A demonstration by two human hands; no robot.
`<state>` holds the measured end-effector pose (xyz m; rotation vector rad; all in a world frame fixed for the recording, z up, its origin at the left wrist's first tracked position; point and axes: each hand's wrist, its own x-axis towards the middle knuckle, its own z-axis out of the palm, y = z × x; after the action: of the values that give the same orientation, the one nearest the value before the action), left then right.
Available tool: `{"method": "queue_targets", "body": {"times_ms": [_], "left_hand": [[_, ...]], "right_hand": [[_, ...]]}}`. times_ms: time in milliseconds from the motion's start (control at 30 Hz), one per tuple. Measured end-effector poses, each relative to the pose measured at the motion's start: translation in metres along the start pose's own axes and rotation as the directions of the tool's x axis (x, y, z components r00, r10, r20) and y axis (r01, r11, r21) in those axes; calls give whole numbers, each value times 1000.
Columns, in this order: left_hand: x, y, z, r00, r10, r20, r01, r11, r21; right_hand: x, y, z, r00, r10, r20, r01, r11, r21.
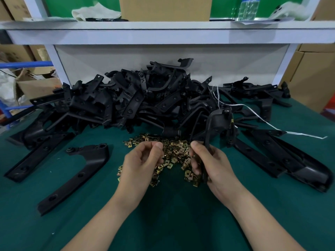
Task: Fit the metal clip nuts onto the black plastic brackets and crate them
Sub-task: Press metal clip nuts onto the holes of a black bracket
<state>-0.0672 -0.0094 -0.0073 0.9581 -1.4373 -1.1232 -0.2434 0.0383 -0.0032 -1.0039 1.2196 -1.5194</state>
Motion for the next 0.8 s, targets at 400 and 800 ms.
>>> {"method": "queue_targets", "body": {"times_ms": [400, 800], "left_hand": [[-7, 0, 3, 998, 55, 26, -57, 995, 77], [-8, -4, 2, 997, 76, 12, -76, 983, 166]], "right_hand": [[3, 16, -14, 935, -340, -101, 161, 660, -734], [5, 22, -17, 943, -317, -104, 106, 579, -808]]}}
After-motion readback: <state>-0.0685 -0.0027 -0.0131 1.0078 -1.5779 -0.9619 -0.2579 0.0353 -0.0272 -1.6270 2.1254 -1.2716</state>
